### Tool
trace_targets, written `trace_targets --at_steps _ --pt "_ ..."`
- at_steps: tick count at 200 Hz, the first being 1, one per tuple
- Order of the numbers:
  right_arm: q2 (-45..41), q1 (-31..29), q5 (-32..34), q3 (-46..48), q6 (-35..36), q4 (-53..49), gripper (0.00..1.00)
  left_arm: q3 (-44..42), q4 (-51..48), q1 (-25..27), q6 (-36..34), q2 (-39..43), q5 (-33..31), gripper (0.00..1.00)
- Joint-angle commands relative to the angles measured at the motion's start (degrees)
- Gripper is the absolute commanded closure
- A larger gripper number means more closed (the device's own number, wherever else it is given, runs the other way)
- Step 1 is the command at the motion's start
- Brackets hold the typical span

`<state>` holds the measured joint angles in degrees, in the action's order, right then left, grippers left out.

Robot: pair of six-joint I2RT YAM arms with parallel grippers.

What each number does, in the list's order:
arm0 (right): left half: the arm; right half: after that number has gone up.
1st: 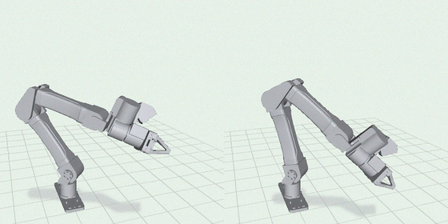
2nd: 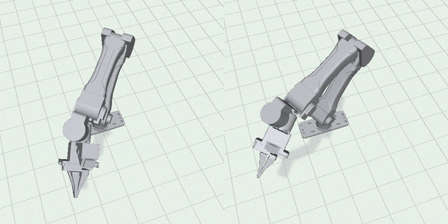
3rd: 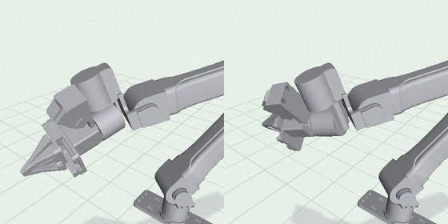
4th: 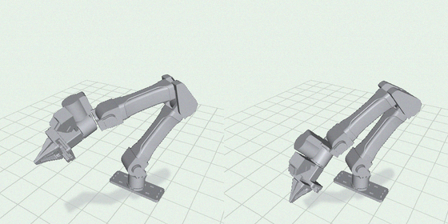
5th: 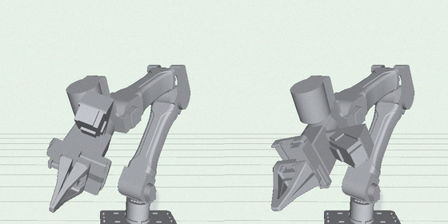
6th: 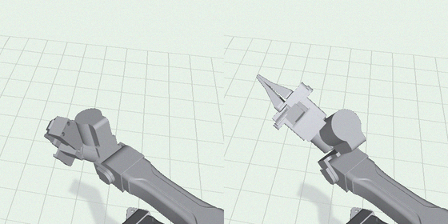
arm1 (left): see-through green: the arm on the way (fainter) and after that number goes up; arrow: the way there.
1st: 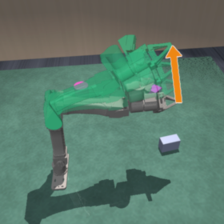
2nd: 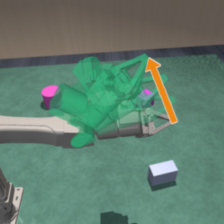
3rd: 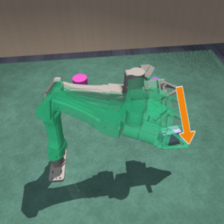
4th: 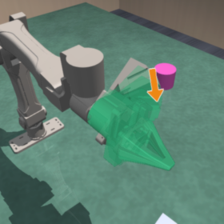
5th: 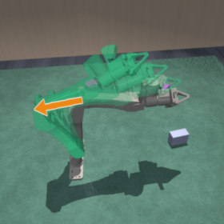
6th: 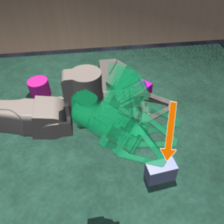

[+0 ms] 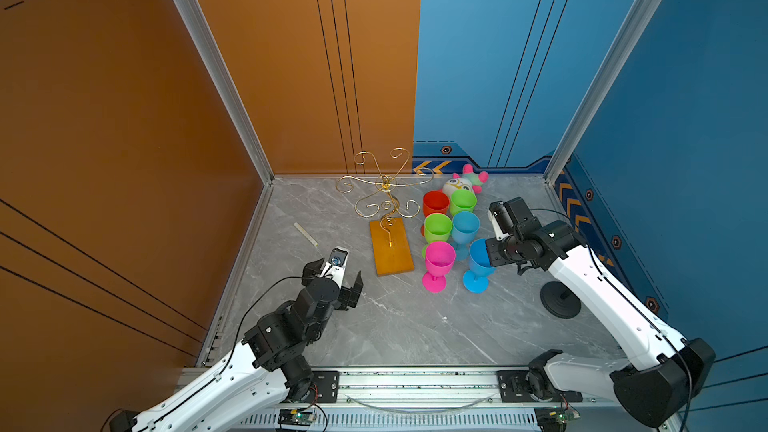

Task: Take the wine glass off the wine glass rack
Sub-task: 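Lower the cyan glass upright onto the table beside the pink glass with the right gripper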

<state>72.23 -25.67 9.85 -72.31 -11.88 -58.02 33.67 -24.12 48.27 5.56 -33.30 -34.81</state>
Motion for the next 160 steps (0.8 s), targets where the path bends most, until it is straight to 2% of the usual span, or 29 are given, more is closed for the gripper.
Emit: trace_targets --at_steps 1,160 --pt "0.62 0.4 2.16 1.39 -0.87 4.38 1.0 -0.89 -1.28 -0.65 0.6 0.75 1.05 0.02" --pt "3.81 0.88 0.42 6.55 -1.52 11.78 1.0 -1.32 -1.28 -0.63 0.24 0.87 0.11 0.02"
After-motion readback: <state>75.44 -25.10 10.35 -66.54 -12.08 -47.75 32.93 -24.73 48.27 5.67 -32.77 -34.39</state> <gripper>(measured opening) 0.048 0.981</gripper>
